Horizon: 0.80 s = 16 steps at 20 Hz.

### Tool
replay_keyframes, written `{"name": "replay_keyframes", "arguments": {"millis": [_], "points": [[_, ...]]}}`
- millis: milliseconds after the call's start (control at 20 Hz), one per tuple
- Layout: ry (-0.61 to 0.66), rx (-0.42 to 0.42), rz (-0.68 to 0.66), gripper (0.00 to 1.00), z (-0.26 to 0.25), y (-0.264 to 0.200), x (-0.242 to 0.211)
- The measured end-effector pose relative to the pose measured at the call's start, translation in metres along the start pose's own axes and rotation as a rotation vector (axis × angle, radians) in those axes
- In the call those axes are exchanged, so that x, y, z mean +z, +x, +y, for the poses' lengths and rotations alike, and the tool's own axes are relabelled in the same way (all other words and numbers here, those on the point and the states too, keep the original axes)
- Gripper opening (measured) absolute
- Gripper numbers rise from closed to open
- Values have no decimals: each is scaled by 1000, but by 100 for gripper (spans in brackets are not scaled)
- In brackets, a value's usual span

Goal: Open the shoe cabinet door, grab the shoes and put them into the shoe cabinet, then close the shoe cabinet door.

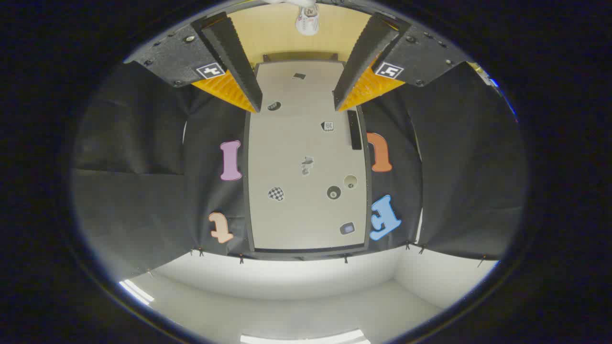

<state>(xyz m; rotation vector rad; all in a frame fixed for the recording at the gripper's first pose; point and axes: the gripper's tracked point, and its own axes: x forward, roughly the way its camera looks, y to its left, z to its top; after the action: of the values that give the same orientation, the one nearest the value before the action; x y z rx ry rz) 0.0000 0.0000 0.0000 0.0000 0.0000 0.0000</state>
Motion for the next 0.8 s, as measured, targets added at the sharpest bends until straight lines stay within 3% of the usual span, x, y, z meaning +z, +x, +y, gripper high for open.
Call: {"name": "replay_keyframes", "arguments": {"millis": [500,800], "points": [[-20,-7,-13,99,29,27,-3],[-28,29,2,98,68,64,-13]]}}
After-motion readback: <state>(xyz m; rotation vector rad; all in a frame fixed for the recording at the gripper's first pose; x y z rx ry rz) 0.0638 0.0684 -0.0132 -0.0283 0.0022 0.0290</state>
